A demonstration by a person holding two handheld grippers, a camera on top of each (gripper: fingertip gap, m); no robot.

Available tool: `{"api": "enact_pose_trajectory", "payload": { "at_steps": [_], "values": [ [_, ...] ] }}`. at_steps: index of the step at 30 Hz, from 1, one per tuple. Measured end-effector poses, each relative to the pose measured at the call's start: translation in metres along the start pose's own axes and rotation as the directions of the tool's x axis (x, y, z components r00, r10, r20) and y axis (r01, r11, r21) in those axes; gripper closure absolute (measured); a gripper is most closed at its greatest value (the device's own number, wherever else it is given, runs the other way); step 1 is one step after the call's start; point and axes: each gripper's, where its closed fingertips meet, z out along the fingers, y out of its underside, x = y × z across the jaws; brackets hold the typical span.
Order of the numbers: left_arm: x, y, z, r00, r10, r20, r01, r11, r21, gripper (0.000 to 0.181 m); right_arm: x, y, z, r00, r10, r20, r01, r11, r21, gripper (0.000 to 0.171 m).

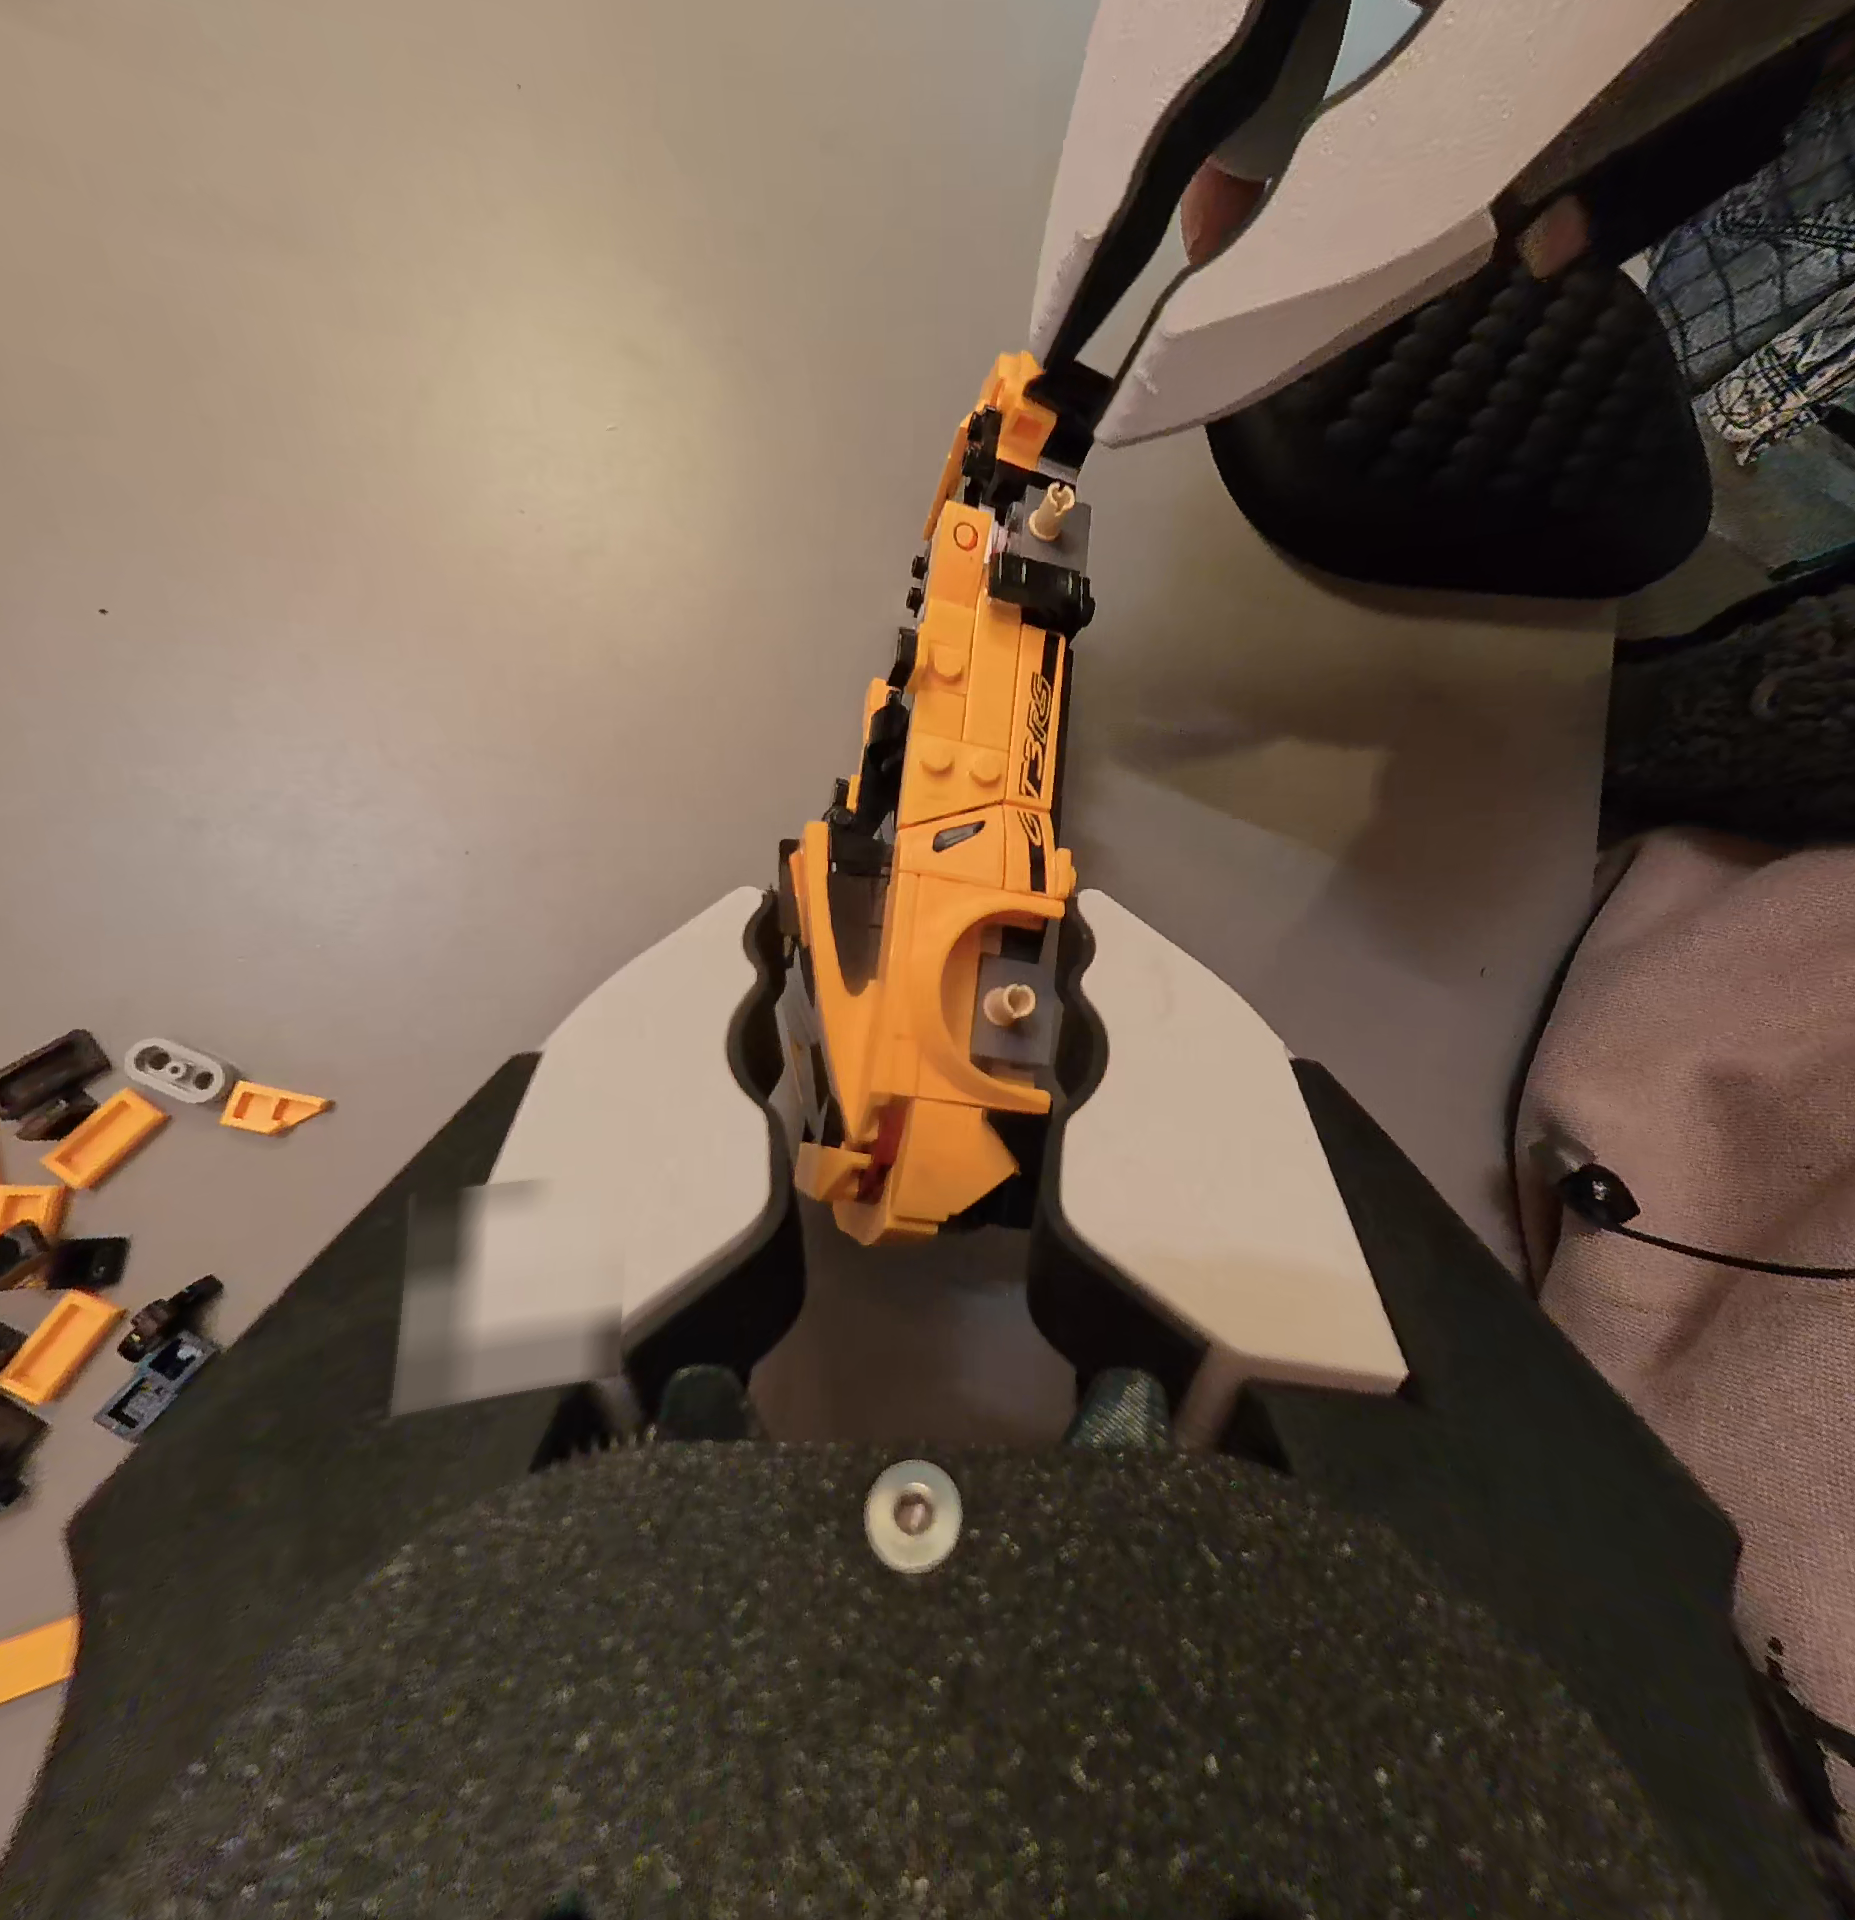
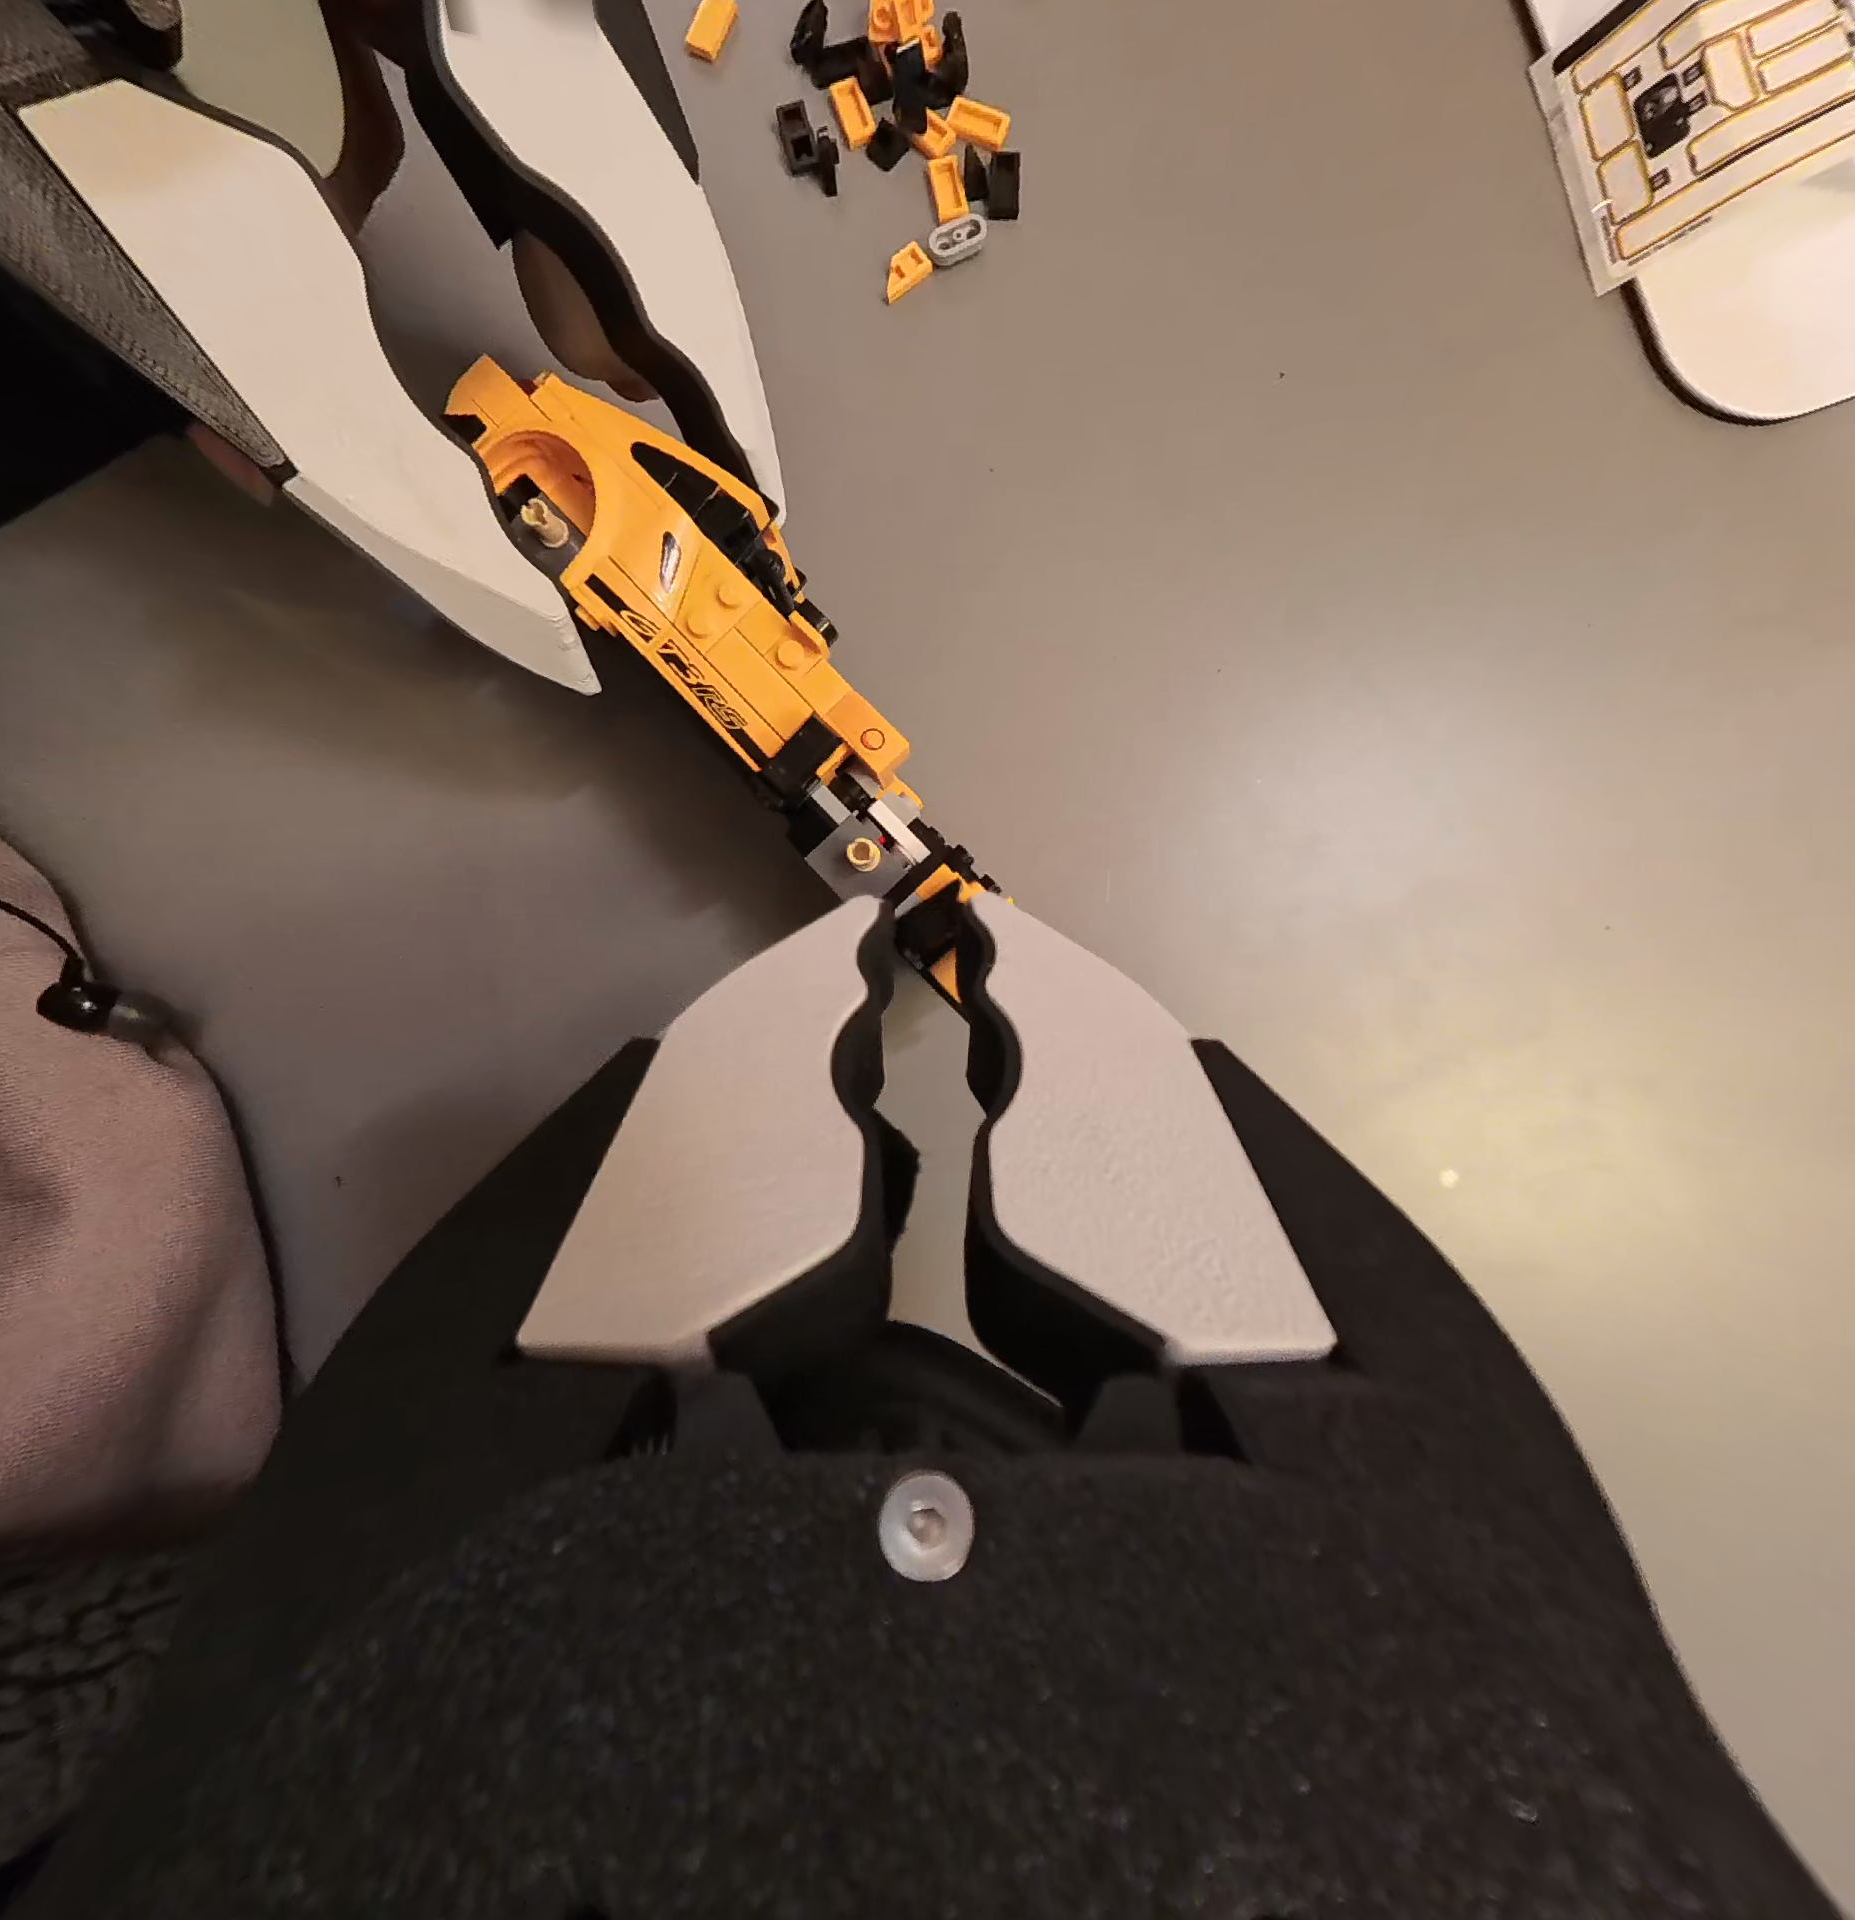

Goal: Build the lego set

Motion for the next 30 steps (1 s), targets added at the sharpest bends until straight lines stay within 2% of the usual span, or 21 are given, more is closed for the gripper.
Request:
{"api": "enact_pose_trajectory", "payload": {
  "at_steps": [8, 18, 30],
  "values": [
    [0.0002, -0.0002, 0.0003, 1.000, 0.001, -0.005, -0.001, 1.000, 0.001, 0.131, -0.0006, 0.0017, -0.0006, 0.998, -0.044, 0.050, 0.043, 0.999, 0.022, 0.161],
    [0.0001, -0.0002, 0.0004, 1.000, -0.010, -0.007, 0.010, 1.000, 0.004, 0.131, -0.0002, 0.0027, -0.0002, 0.999, -0.004, 0.045, -0.002, 0.993, 0.114, 0.161],
    [-0.0003, -0.0004, 0.0003, 1.000, -0.016, -0.015, 0.016, 1.000, 0.008, 0.131, 0.0002, 0.0017, -0.0004, 0.991, 0.038, 0.125, -0.066, 0.971, 0.231, 0.161]
  ]
}}
